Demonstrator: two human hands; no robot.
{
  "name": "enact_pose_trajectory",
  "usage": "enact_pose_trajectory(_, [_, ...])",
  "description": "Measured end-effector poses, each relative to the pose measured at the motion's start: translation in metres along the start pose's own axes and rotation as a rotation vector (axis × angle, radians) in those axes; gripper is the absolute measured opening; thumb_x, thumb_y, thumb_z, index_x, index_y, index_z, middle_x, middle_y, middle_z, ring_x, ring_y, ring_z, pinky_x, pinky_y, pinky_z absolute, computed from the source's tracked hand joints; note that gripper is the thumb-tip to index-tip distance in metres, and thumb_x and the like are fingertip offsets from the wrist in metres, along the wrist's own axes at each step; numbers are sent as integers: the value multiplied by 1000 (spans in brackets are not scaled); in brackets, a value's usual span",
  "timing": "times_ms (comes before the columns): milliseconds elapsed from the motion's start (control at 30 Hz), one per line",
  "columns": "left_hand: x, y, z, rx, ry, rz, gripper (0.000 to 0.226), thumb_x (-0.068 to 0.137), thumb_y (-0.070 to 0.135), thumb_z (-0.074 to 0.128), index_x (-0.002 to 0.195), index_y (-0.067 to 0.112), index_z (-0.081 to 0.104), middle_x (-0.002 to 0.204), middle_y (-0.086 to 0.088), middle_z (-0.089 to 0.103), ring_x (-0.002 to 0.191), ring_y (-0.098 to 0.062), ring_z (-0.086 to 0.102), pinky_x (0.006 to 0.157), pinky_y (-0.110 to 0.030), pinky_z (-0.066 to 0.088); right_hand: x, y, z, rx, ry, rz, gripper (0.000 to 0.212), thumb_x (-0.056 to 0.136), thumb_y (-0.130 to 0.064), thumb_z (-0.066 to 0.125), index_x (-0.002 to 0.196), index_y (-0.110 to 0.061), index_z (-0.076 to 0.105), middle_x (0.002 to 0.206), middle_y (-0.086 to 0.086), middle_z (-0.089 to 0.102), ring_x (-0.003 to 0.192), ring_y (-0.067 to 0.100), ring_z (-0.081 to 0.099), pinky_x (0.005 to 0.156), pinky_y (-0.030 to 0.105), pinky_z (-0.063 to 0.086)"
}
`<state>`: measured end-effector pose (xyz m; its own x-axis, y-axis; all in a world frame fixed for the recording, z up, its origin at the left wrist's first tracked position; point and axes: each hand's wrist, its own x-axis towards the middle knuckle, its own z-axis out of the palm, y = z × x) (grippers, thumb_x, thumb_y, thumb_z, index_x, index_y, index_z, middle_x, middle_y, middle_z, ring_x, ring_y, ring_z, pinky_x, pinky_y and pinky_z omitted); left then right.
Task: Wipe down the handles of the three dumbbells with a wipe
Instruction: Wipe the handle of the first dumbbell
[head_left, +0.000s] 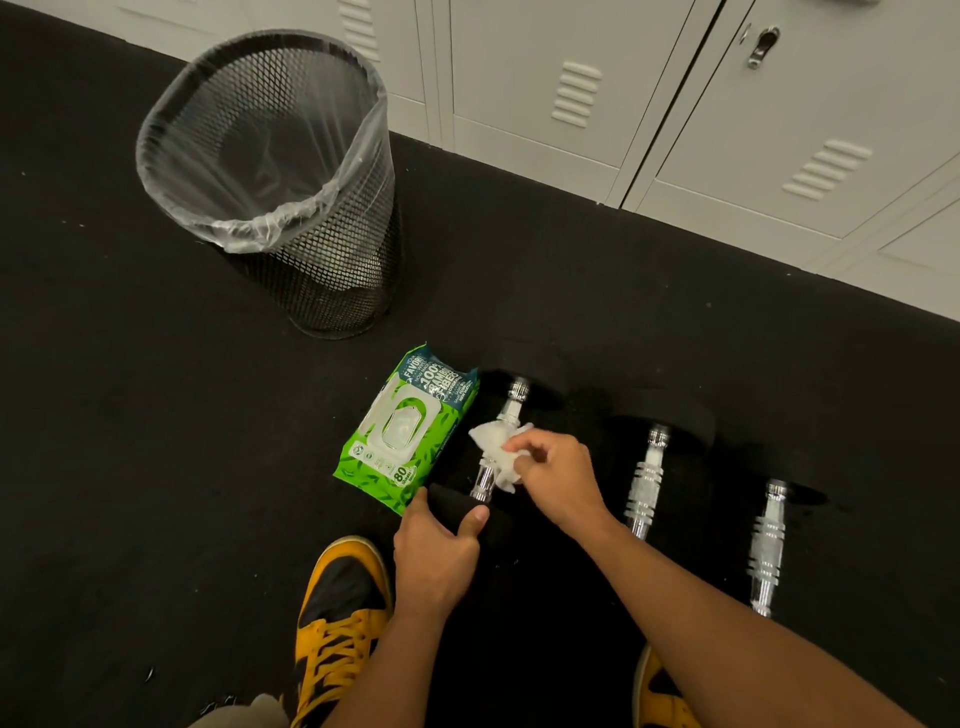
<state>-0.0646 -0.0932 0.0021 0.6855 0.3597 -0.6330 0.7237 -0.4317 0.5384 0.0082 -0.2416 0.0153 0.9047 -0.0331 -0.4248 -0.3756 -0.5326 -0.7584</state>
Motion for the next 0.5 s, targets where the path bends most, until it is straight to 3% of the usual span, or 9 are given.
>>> enact_pose_trajectory(133, [-1, 1, 0, -18, 11, 2, 89, 79, 50, 72, 149, 10, 33, 130, -14, 59, 127, -31, 49, 109, -45, 38, 22, -6, -5, 70, 120, 0, 26, 87, -3, 59, 92, -26, 72, 104, 0, 64, 79, 18, 72, 71, 20, 56])
enact_pose_trajectory(200, [-2, 1, 0, -21, 14, 5, 89, 80, 49, 72, 149, 10, 33, 130, -14, 59, 128, -30, 48, 110, -44, 37, 32, -6, -3, -23, 174, -12, 25, 91, -7, 58, 104, -22, 72, 111, 1, 56, 93, 18, 66, 84, 16, 50])
enact_pose_trajectory(267, [-2, 2, -1, -30, 13, 2, 89, 80, 49, 72, 149, 10, 33, 132, -13, 58, 130, -30, 47, 111, -43, 36, 37, -7, 2, -96, 228, 3, 27, 95, -8, 57, 115, -18, 71, 116, 5, 54, 99, 13, 56, 76, -1, 34])
enact_pose_trajectory(400, [-4, 5, -2, -40, 13, 4, 89, 80, 47, 74, 149, 9, 33, 138, -13, 54, 131, -30, 46, 111, -43, 36, 44, -5, 19, 7, 357, 181, 29, 98, -8, 55, 121, -16, 69, 126, 10, 59, 114, 21, 58, 81, 14, 40])
enact_pose_trajectory(500, [-5, 5, -2, -36, 7, 3, 89, 80, 47, 74, 149, 8, 33, 142, -13, 51, 133, -31, 44, 111, -43, 36, 42, -2, 21, 75, 353, 237, 32, 97, -5, 53, 122, -17, 69, 122, 8, 65, 115, 21, 57, 79, 7, 40])
